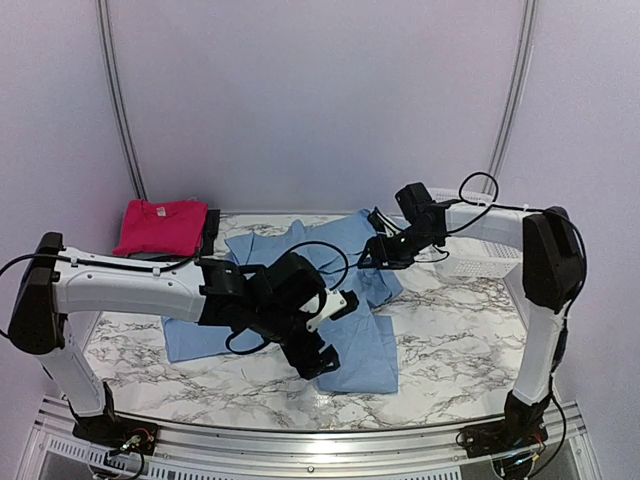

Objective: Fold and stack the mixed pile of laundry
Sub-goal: Flatten out the crumpled shirt at the center of the board.

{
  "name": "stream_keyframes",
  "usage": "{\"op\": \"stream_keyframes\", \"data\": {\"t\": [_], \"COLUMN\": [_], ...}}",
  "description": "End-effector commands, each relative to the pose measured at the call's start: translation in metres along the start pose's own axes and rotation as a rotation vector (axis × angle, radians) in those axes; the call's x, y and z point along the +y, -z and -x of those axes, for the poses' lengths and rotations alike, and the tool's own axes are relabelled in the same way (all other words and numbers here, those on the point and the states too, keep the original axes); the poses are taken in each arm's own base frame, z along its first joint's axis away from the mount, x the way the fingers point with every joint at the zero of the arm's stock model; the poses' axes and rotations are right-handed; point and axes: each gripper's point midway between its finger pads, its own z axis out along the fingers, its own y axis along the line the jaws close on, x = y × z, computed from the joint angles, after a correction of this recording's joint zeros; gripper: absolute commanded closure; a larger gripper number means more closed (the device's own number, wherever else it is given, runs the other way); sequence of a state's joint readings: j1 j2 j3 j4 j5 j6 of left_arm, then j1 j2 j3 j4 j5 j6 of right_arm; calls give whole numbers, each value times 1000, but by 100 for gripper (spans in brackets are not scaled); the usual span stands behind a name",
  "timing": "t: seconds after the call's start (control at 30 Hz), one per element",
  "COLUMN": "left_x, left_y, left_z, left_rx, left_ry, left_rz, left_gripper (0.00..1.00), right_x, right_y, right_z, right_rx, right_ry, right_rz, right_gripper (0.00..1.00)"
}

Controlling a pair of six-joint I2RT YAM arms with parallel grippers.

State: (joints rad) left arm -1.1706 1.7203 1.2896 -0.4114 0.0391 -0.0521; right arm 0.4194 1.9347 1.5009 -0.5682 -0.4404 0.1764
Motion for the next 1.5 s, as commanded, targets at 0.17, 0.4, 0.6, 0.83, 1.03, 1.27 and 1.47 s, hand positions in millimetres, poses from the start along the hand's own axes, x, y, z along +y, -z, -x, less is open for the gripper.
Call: {"op": "stream_keyframes", "data": {"t": [0.17,0.4,0.6,0.83,1.03,1.27,1.47], "left_x": [-11,-3,-26,-81,-136,-146,-49], "left_y": [-70,-102,-89,7,96,127,156], "left_z": [-3,-16,-53,-39,-7,12,31], "left_rx": [63,101,163,31,-169,-222,-389], "left_ry": [-165,-197,-267,-341,-366,-360,-35], "left_rz": [41,73,-59,-195,-328,-282,6], "left_gripper": [1,21,85,100,100,53,1], "right_x": [-12,-34,-47,-68,-88,-91,-86], "right_y": [-38,-60,-60,-56,-51,-40,-17], "right_z": [13,-3,-11,-21,-30,-38,-54], "right_rx": [-12,44,53,70,83,85,95], "right_ry": [-3,-35,-77,-124,-158,-161,-150], "right_rz": [-25,-80,-97,-128,-221,-250,-272], "right_gripper": [36,37,36,36,35,36,36]}}
